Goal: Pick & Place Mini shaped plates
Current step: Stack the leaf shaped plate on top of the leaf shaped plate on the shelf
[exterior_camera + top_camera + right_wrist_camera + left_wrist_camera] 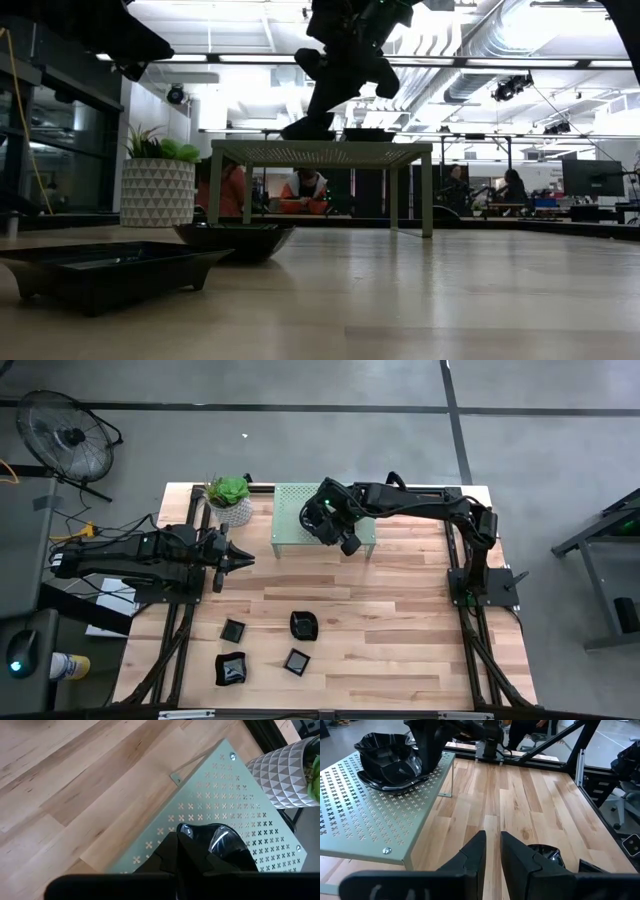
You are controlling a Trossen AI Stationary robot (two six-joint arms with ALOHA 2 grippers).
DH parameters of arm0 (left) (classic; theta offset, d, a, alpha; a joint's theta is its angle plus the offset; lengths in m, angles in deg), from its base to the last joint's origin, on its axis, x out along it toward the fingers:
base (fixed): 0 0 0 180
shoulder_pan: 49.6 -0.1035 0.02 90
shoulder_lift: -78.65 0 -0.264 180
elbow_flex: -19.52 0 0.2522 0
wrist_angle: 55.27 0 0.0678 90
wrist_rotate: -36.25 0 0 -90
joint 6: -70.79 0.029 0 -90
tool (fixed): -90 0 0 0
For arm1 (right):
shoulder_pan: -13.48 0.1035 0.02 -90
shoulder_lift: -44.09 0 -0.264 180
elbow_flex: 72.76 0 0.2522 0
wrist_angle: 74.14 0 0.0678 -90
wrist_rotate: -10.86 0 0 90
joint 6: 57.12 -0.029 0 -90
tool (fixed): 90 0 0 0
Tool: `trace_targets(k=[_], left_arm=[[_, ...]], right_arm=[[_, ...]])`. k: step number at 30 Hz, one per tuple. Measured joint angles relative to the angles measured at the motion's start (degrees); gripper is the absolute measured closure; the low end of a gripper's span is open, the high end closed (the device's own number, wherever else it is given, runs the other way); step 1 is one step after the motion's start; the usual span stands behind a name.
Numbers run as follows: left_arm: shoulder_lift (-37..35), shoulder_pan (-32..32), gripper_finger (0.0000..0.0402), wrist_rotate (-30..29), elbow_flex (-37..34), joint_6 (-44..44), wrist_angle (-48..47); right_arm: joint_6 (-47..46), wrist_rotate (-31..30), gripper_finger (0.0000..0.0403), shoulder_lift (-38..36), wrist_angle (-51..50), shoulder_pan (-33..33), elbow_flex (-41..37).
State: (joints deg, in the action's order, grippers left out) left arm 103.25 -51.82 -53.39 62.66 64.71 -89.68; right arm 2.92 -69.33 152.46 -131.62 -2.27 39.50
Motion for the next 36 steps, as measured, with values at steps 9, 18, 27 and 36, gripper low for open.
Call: trace_targets(k=[9, 18, 27, 36], left_arm=[[0.0, 0.0, 0.0348, 0.2, 0.0, 0.0, 0.0], [0.0, 0.0, 0.0348, 0.2, 0.0, 0.0, 0.1], [0.0, 0.0, 0.0348, 0.2, 0.0, -0.2, 0.0], [0.0, 0.0, 0.0348, 0.2, 0.0, 0.0, -0.5]], right_arm=[[-0.1, -0.6, 0.0377, 0.0, 1.3, 0.0, 0.0], [-2.5, -3.8, 0.0338, -0.1, 4.9, 0.0, 0.0], [-15.1, -7.6, 0.0335, -4.3, 7.6, 1.0, 0.0], [-38.6, -10.5, 0.0336, -8.7, 4.8, 5.5, 0.0]])
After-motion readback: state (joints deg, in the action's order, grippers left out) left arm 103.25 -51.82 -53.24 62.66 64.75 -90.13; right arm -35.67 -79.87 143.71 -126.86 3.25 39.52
